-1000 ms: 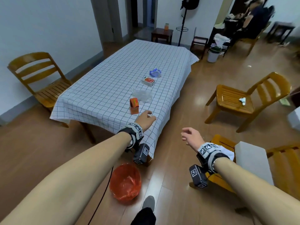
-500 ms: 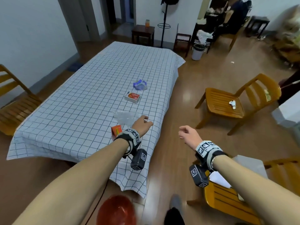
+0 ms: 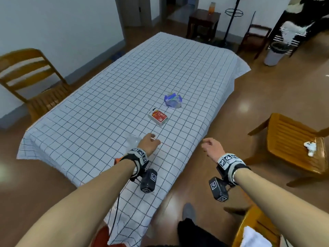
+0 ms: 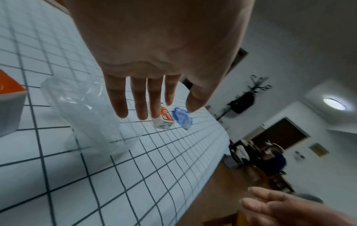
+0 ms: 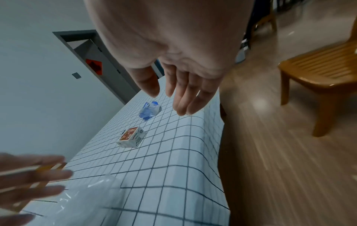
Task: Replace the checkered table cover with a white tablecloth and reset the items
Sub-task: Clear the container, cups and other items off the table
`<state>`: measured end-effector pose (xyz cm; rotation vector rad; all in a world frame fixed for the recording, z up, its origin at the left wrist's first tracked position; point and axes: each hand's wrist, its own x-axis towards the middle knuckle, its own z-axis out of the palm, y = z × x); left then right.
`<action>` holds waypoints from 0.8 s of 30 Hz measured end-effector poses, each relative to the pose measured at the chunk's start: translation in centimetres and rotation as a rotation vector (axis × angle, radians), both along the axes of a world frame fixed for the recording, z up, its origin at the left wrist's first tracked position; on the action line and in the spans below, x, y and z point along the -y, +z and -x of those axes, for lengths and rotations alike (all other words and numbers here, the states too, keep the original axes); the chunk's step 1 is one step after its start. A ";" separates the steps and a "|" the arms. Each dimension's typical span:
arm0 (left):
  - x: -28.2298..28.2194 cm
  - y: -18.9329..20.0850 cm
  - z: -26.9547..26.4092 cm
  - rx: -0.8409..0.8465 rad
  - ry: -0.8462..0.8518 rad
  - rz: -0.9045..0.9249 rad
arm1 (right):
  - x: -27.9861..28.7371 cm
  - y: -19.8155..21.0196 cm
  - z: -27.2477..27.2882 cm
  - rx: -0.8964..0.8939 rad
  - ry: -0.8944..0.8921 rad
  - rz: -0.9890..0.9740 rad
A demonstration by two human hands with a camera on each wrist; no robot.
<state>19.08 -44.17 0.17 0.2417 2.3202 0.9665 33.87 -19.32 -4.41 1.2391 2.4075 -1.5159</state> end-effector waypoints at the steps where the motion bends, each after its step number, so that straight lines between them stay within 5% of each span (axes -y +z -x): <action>1: -0.4 -0.3 0.5 0.015 0.046 0.017 | -1.0 -0.1 1.6 0.011 0.050 0.007; 9: -2.9 -1.5 4.7 -0.014 0.165 0.199 | -6.9 -1.3 13.1 0.093 0.309 -0.012; 16: -3.7 -5.5 6.8 0.036 -0.126 0.645 | -8.9 -2.2 20.5 0.107 0.372 -0.032; 24: -5.7 -7.4 8.4 0.039 -0.231 0.705 | -12.4 -3.0 26.2 0.123 0.426 -0.083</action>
